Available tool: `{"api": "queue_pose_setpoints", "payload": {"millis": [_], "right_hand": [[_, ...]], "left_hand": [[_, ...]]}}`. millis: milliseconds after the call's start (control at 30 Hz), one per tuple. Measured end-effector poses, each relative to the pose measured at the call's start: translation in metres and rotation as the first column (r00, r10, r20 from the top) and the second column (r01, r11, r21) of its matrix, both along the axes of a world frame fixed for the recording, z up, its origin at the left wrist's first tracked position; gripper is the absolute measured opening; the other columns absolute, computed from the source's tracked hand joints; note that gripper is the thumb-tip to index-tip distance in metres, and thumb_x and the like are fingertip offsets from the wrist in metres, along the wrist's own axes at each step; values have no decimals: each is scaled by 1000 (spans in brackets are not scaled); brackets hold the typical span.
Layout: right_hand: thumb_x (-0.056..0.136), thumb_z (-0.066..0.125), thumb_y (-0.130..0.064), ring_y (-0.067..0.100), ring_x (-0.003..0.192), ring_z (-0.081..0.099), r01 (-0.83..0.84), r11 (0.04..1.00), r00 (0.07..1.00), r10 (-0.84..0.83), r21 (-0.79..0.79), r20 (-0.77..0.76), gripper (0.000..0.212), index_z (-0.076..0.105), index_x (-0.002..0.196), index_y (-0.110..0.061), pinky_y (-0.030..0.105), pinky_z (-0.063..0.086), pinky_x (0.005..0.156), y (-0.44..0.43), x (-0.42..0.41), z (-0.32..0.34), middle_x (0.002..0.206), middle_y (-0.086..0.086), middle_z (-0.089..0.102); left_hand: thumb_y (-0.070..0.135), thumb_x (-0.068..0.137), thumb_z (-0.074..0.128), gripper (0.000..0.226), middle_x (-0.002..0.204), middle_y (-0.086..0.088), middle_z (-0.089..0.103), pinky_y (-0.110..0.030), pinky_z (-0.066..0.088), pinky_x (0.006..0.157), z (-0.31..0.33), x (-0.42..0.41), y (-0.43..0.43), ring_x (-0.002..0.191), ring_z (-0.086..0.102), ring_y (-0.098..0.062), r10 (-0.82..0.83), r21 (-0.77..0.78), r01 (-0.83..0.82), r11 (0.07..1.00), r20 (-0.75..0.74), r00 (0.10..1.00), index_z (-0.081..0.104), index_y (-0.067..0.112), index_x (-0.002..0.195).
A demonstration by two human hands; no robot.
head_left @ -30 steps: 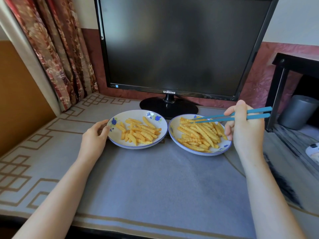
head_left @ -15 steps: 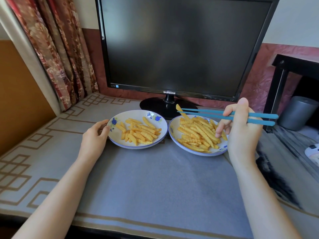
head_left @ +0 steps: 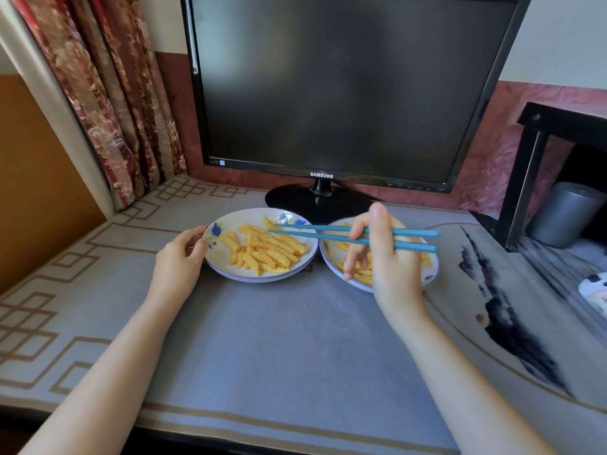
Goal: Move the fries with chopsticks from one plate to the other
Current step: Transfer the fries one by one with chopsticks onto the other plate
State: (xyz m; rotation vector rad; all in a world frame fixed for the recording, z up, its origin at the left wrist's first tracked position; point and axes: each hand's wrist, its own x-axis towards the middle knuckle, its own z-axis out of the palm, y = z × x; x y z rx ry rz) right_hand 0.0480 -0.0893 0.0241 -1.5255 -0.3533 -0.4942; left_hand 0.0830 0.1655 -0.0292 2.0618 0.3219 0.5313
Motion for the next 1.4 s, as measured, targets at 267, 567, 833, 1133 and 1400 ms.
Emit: {"api": "queue_pose_setpoints", "payload": {"millis": [267, 567, 833, 1133, 1400], "right_hand": [[104, 34, -26, 17, 40, 48, -82, 988, 996, 77, -132, -42, 39, 55, 77, -8, 14, 35, 49, 6, 7, -10, 49, 22, 52], [104, 36, -25, 22, 34, 41, 175, 984, 984, -173, 33, -37, 40, 52, 71, -10, 19, 32, 38, -34, 9, 17, 41, 8, 45], [102, 38, -26, 27, 36, 41, 359, 933, 933, -360, -18, -29, 39, 51, 68, -14, 26, 33, 40, -67, 19, 17, 38, 3, 44], [102, 36, -32, 23, 39, 40, 404, 899, 910, -414, -168, -28, 38, 54, 71, -18, 30, 35, 43, -65, 22, 13, 36, 1, 42], [102, 35, -36, 16, 36, 38, 429, 879, 895, -446, -207, -36, 40, 54, 69, -22, 38, 38, 51, -66, 28, 13, 34, 1, 42]], "left_hand": [[18, 96, 46, 32, 116, -4, 64, -21, 33, 81, 1, -1, 0, 92, 51, -8, 7, 14, -7, 1000, 8, 1000, 60, 15, 124], [19, 96, 46, 31, 115, -3, 64, -20, 33, 80, 1, -1, -1, 95, 50, -8, 11, 11, -11, 1000, 8, 1000, 60, 15, 124], [20, 97, 45, 32, 117, -4, 64, -20, 33, 82, 2, -1, -1, 95, 49, -7, 11, 9, -11, 1000, 2, 1000, 59, 15, 125], [19, 97, 45, 31, 116, -3, 64, -19, 32, 80, 2, -2, -2, 94, 49, -7, 3, 12, -3, 1000, 8, 1000, 59, 14, 124], [18, 96, 46, 33, 117, -4, 65, -18, 32, 81, 1, -1, -1, 94, 51, -7, 13, -3, -13, 1000, 1, 1000, 59, 15, 125]]}}
